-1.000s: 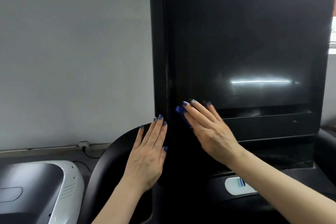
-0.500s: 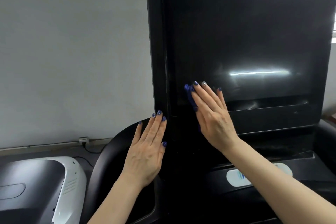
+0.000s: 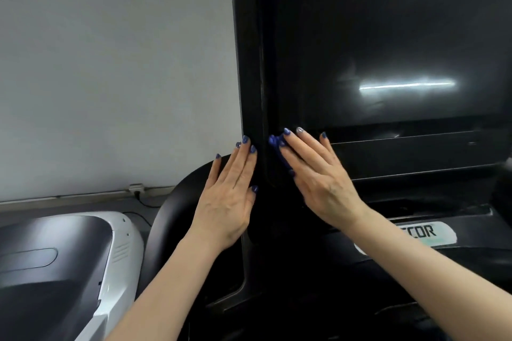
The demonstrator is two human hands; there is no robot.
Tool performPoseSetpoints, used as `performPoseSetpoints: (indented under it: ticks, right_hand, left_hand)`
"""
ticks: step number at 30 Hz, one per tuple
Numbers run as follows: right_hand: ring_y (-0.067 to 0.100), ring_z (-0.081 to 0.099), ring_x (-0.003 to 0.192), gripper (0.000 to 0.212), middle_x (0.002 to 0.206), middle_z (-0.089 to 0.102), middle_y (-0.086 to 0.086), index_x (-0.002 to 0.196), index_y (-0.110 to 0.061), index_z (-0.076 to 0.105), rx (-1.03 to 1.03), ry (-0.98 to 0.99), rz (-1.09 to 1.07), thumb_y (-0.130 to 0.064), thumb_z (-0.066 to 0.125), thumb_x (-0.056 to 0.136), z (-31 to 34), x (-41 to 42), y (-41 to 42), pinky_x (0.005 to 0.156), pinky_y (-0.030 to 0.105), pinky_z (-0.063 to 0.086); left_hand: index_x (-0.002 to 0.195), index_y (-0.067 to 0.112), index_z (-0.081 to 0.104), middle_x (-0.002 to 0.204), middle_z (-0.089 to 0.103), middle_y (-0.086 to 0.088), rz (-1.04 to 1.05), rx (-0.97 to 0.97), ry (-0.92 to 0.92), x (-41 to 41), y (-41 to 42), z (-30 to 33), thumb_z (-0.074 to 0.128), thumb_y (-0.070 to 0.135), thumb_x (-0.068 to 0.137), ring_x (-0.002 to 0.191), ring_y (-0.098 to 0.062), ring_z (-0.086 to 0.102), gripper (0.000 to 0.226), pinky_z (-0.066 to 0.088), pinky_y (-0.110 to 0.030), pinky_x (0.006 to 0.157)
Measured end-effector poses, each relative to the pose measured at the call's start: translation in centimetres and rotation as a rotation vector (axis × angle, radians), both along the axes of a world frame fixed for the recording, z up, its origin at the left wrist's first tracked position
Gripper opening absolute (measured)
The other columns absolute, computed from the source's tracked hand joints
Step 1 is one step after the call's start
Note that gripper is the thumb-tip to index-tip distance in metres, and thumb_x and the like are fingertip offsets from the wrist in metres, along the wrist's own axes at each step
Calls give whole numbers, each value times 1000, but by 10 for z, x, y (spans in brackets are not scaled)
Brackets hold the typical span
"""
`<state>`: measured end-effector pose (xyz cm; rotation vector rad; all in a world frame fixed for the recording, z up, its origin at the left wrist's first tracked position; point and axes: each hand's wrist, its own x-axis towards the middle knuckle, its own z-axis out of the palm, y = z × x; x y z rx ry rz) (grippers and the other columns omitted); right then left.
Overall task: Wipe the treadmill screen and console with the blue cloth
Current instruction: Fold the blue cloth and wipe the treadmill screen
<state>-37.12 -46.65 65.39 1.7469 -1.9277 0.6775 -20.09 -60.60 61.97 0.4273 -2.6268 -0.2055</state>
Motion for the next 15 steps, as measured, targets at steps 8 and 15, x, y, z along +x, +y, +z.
performPoseSetpoints:
  ticks: [8,15]
  right_hand:
    - [20,31,145,43,156,35,2,146,-15,43,112,239,112,-14,42,103,-13,-11,20,120,48,22]
    - [22,31,145,44,155,35,1,146,-14,43,76,137,14,-16,45,102,-15,4,11,121,48,19]
  left_hand:
    - [158,9,12,167,4,-3,2,-47,-9,2,-3,3,32,25,101,154,-16,8,63,1,-38,125]
    - [158,6,17,167,8,-7,17,-58,10,4,1,0,35,25,101,154,-18,8,63,4,-42,125]
